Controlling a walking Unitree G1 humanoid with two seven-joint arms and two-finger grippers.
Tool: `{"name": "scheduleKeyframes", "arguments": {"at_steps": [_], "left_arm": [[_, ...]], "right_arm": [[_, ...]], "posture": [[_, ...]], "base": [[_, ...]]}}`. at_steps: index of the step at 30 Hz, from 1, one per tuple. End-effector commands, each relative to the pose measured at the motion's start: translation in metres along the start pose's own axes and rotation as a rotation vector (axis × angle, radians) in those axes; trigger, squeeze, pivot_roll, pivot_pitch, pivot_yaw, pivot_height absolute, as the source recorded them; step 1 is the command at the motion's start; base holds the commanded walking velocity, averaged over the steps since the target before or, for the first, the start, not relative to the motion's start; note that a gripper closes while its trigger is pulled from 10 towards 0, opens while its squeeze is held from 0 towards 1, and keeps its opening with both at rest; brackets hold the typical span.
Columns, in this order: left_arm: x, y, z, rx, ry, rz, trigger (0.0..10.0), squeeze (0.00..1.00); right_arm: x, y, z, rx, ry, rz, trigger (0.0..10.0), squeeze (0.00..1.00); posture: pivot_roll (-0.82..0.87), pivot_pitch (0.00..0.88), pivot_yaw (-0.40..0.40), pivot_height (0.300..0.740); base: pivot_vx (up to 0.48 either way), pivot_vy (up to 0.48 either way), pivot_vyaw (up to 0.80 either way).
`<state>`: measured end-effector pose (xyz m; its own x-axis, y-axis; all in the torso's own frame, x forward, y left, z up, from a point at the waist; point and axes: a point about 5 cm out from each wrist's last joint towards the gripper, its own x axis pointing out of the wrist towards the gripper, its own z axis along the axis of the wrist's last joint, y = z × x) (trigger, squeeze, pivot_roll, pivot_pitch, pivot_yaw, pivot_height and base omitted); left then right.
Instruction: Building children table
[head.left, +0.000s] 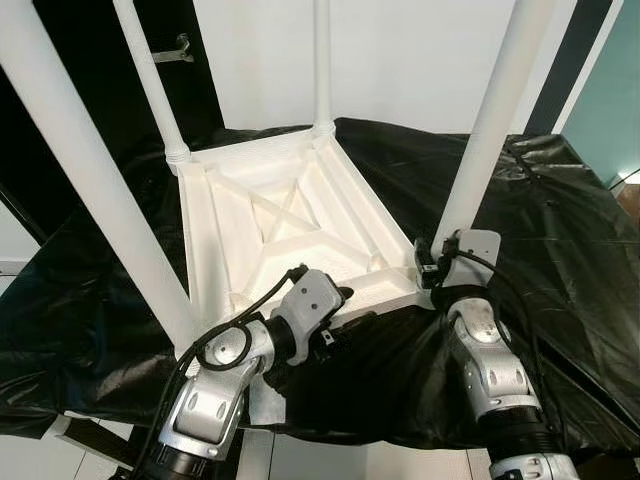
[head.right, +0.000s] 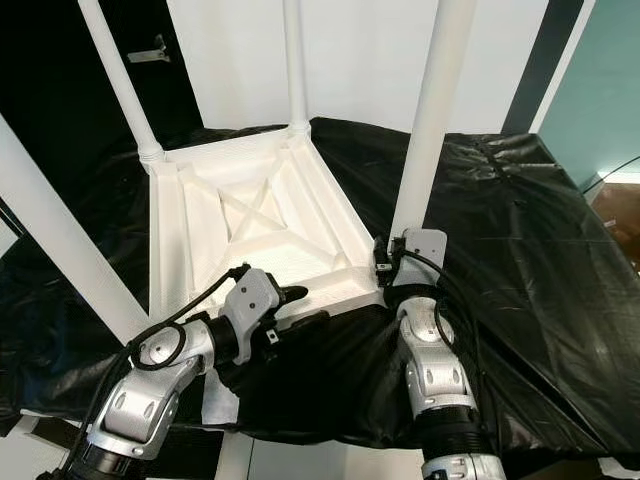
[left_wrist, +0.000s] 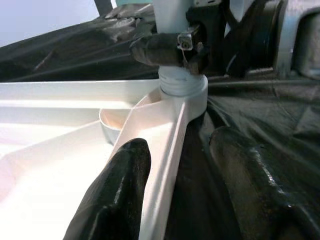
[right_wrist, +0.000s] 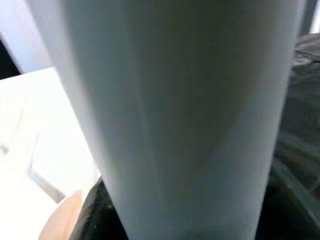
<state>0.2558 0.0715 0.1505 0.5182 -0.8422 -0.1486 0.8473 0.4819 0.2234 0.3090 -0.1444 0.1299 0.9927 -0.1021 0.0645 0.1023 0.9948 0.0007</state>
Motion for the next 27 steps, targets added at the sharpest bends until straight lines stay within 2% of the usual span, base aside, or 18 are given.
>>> {"name": "scheduleKeyframes", "arguments": {"at_steps": [1,6,7,11,14,15,18,20,21,22,23,26,27], "left_arm": [[0.0,0.006,-0.002,-0.006,0.007,0.119,10.0,0.0],[0.0,0.007,-0.002,-0.004,0.007,0.115,10.0,0.0],[0.0,0.009,-0.002,0.003,0.009,0.119,10.0,0.0],[0.0,0.01,-0.001,0.007,0.006,0.122,10.0,0.0],[-0.002,0.011,0.0,0.008,0.004,0.127,10.0,0.0],[-0.002,0.011,0.0,0.008,0.004,0.127,10.0,0.0],[-0.002,0.011,0.0,0.009,0.003,0.128,10.0,0.0],[-0.003,0.012,0.001,0.009,0.0,0.129,10.0,0.0],[-0.003,0.012,0.001,0.009,0.0,0.129,10.0,0.0],[-0.003,0.012,0.001,0.009,-0.001,0.13,10.0,0.0],[-0.003,0.012,0.001,0.009,-0.001,0.13,10.0,0.0],[-0.002,0.012,0.001,0.006,-0.005,0.127,10.0,0.0],[-0.002,0.012,0.001,0.006,-0.005,0.127,10.0,0.0]], "right_arm": [[-0.006,0.0,-0.016,0.011,0.076,-0.013,10.0,0.0],[-0.006,-0.006,-0.013,-0.009,0.055,-0.005,10.0,0.0],[-0.007,-0.008,-0.011,-0.017,0.055,-0.013,10.0,1.0],[-0.009,-0.006,-0.006,-0.007,0.035,0.003,10.0,1.0],[-0.012,-0.004,0.009,0.025,-0.041,0.103,10.0,1.0],[-0.012,-0.004,0.009,0.025,-0.041,0.103,10.0,1.0],[-0.013,-0.006,0.011,0.025,-0.056,0.139,10.0,1.0],[-0.015,-0.015,0.014,0.001,-0.074,0.216,10.0,1.0],[-0.015,-0.015,0.014,0.001,-0.074,0.216,10.0,1.0],[-0.017,-0.021,0.014,-0.008,-0.064,0.284,10.0,0.0],[-0.017,-0.021,0.014,-0.008,-0.064,0.284,10.0,0.0],[-0.014,-0.033,0.016,-0.044,-0.05,0.457,10.0,0.0],[-0.014,-0.033,0.016,-0.044,-0.05,0.457,10.0,0.0]], "posture": [[-0.02,0.0,0.02,0.74],[-0.02,0.0,0.019,0.74],[-0.02,0.0,0.017,0.74],[-0.02,0.0,0.013,0.74],[-0.02,0.0,0.01,0.74],[-0.02,0.0,0.01,0.74],[-0.02,0.0,0.01,0.74],[-0.02,0.0,0.011,0.74],[-0.02,0.0,0.011,0.74],[-0.02,0.0,0.013,0.74],[-0.02,0.0,0.013,0.74],[-0.03,0.0,0.016,0.74],[-0.03,0.0,0.016,0.74]], "base": [[0.0,0.0,0.0],[0.0,0.0,0.0],[0.0,0.0,0.0],[0.0,0.0,0.0],[0.0,0.0,0.0],[0.0,0.0,0.0],[0.0,0.0,0.0],[0.0,0.0,0.0],[0.0,0.0,0.0],[0.0,0.0,0.0],[0.0,0.0,0.0],[0.0,0.0,0.0],[0.0,0.0,0.0]]}}
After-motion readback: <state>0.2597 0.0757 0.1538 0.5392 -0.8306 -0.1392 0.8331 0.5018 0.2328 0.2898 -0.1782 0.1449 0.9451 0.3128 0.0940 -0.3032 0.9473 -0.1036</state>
